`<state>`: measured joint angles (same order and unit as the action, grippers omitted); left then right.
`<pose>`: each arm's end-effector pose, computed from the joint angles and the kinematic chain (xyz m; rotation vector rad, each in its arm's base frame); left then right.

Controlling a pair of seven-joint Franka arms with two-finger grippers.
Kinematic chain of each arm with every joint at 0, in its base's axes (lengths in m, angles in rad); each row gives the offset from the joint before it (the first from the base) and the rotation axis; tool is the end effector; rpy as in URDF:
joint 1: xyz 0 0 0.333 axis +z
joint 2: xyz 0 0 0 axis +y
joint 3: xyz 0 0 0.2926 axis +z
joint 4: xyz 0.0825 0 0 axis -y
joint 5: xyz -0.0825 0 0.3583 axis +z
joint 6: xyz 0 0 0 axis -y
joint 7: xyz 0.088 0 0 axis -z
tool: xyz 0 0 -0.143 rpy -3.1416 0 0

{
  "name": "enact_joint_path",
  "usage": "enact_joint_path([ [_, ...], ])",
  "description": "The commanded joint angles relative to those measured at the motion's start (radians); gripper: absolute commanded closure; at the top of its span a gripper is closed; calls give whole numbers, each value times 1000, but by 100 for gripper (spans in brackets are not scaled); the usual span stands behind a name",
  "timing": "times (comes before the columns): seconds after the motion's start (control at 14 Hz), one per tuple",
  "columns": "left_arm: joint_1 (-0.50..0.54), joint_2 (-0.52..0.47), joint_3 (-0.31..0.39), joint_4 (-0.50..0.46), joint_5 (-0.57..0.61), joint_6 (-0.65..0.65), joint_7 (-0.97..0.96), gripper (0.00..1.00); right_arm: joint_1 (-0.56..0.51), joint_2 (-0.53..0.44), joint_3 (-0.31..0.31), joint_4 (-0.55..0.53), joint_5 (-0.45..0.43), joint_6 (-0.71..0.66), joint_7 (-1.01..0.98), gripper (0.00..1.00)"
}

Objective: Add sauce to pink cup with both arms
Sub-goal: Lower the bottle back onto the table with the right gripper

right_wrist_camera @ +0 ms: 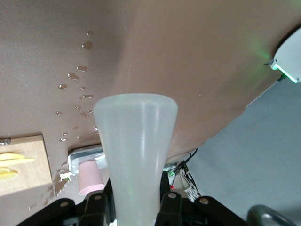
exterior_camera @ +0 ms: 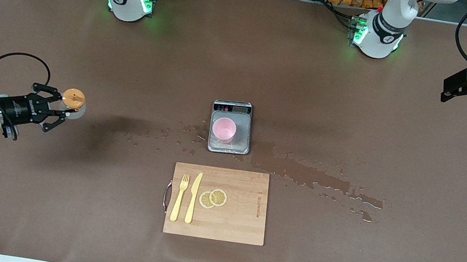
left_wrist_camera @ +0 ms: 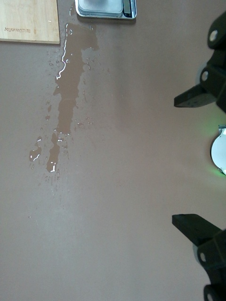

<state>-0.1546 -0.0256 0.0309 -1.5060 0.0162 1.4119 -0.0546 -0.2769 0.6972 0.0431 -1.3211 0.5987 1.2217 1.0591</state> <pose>0.4989 -0.0593 0.5934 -3.1168 0.1046 0.1043 0.5870 -0.0492 0.2894 -2.0037 1.5619 1.3382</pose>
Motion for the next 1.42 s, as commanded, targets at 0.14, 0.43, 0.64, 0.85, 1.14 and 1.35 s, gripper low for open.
enact_joint_path([
  [0.14,1,0,-3,6,18,1,6,0,-120,71,17,3,44,-33,-189,63],
  [0.43,1,1,-3,6,18,1,6,0,-180,133,17,3,46,-33,-301,63],
  [0.64,1,4,-3,6,19,1,6,0,-215,183,17,3,44,-33,-381,63],
  [0.85,1,4,-3,6,19,2,6,0,-228,217,15,2,44,-57,-435,63],
  [1.14,1,6,-3,6,19,4,6,0,-255,258,15,-9,43,-57,-501,63],
  [1.35,1,7,-3,4,21,6,6,0,-263,272,15,-27,43,-54,-545,60],
])
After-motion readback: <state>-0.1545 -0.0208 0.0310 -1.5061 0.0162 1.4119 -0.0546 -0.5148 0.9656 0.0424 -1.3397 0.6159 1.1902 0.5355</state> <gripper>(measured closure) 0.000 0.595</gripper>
